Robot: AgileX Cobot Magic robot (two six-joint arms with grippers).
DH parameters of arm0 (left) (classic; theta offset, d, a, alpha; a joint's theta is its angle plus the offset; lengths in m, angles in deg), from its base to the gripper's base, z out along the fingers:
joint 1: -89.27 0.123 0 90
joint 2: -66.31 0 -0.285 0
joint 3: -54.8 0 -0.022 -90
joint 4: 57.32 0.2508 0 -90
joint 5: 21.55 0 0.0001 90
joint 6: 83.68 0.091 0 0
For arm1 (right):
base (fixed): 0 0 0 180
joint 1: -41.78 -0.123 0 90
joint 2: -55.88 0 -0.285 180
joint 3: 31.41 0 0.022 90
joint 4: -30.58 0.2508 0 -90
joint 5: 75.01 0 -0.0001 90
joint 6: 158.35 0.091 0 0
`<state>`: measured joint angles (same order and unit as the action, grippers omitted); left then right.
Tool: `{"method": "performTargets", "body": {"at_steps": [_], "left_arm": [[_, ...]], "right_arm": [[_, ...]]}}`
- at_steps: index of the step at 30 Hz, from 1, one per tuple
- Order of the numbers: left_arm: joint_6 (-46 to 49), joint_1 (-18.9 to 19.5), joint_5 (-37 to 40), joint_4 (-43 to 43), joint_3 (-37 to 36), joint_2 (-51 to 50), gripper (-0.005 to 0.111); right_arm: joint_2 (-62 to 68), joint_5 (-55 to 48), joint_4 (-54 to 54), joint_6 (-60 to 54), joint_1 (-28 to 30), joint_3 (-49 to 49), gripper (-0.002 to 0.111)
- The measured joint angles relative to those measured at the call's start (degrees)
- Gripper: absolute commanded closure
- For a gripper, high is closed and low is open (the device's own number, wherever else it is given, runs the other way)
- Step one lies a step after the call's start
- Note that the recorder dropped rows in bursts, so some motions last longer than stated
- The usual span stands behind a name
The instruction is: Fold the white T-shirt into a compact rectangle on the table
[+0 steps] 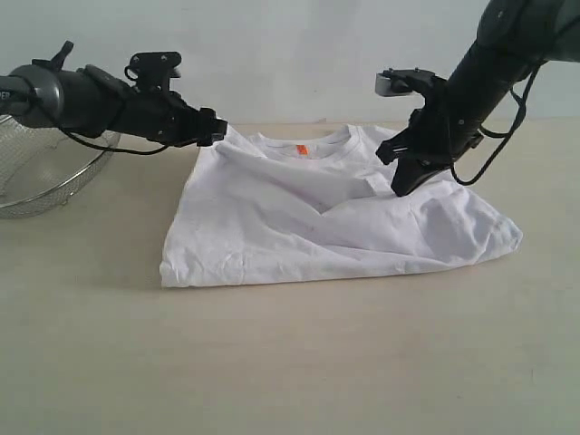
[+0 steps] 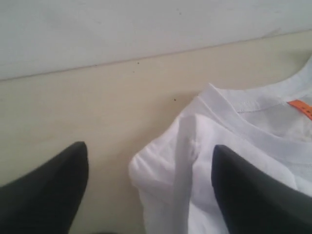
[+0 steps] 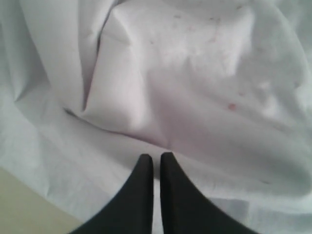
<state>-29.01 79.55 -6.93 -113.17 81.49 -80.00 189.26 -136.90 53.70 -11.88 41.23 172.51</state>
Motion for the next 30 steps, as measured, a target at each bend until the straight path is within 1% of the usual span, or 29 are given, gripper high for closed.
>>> {"method": "performTargets", "body": {"at_steps": [4,6,7,8,11,15,18,19,20,21,22,23,24,25,26,28,30], "left_arm": [[-0.13,0.22,-0.62,-0.78,0.0,0.9,0.044],[-0.13,0.58,-0.51,-1.01,0.0,2.13,0.053],[-0.13,0.7,0.07,-0.98,0.0,3.03,0.059],[-0.13,0.96,0.69,-1.11,0.0,4.07,0.068],[-0.24,1.21,4.28,-0.06,0.0,7.16,0.102],[-0.38,1.21,12.8,3.92,0.0,11.37,0.102],[-1.21,1.21,21.7,5.3,0.0,13.33,0.102],[-2.54,1.21,28.91,5.55,0.0,13.55,0.102],[-2.96,1.21,31.58,5.55,-0.24,13.55,0.102],[-3.4,0.65,36.78,5.55,-1.97,13.55,0.102],[-3.51,0.21,38.25,5.55,-2.99,13.55,0.102],[-3.62,-1.11,38.92,5.55,-6.19,13.57,0.102],[-3.62,-1.71,38.52,5.66,-8.03,13.57,0.102],[-3.62,-3.09,36.94,5.65,-11.82,13.57,0.102],[-3.62,-3.59,36.13,5.65,-13.31,13.57,0.102],[-3.52,-5.58,32.02,5.65,-19.39,13.57,0.102],[-3.21,-6.8,29.87,4.98,-22.11,12.65,0.102]], "right_arm": [[-0.39,0.0,-1.73,0.0,0.0,0.0,0.108],[-1.53,0.74,-3.22,0.11,0.0,0.0,0.108],[-2.39,1.35,-4.25,0.51,0.0,0.0,0.108],[-3.43,2.0,-5.49,0.84,0.0,0.0,0.108],[-6.71,4.93,-9.29,3.04,0.26,0.0,0.108],[-9.82,6.91,-11.13,4.73,3.96,0.0,0.108],[-10.16,7.61,-11.34,5.34,9.07,0.0,0.108],[-9.43,8.29,-10.21,4.61,12.6,0.0,0.108],[-9.05,8.62,-9.21,3.46,13.88,0.0,0.108],[-8.01,8.85,-5.36,-0.92,16.5,0.0,0.108],[-7.62,9.0,-3.41,-3.23,17.22,0.0,0.108],[-6.4,9.11,0.91,-7.07,18.04,0.0,0.108],[-5.76,9.23,2.22,-8.06,18.13,0.0,0.108],[-4.5,9.23,4.87,-10.06,18.13,0.0,0.108],[-4.03,9.1,5.94,-10.93,17.89,0.0,0.108],[-2.47,8.74,8.62,-13.09,16.9,0.0,0.108],[-1.63,7.92,12.28,-15.09,16.46,0.0,0.108]]}}
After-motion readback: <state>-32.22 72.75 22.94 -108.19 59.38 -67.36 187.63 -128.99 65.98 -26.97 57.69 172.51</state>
